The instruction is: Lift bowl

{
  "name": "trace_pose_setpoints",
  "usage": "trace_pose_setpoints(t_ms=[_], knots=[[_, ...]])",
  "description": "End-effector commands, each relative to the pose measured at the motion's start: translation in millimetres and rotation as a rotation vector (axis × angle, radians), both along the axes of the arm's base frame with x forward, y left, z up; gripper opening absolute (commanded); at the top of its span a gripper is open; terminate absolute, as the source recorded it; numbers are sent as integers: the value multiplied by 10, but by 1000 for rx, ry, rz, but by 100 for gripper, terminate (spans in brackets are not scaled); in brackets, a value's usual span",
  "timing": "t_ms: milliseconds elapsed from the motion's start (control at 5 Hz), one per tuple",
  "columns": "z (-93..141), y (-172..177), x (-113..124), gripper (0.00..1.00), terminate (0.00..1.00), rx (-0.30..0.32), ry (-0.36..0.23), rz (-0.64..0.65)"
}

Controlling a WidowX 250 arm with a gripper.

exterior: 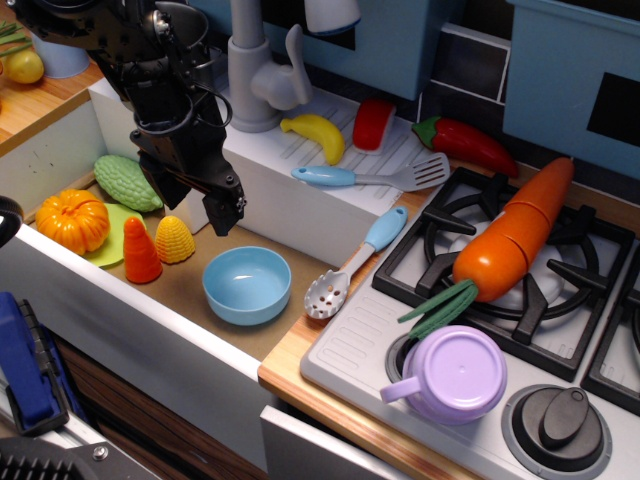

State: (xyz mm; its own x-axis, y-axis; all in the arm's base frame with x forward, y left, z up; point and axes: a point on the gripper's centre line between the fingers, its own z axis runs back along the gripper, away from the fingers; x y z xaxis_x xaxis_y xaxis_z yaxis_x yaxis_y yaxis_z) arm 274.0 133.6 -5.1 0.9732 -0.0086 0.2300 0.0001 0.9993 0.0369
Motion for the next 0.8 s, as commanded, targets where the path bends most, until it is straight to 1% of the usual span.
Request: trace_pose_setpoints(t_ms=[0, 200, 600], knots=[[0, 0, 0, 100, 0, 0, 0, 0], [-98, 21, 64, 100, 0, -21, 2, 7], [-320, 53, 84, 100, 0, -18, -27, -4]])
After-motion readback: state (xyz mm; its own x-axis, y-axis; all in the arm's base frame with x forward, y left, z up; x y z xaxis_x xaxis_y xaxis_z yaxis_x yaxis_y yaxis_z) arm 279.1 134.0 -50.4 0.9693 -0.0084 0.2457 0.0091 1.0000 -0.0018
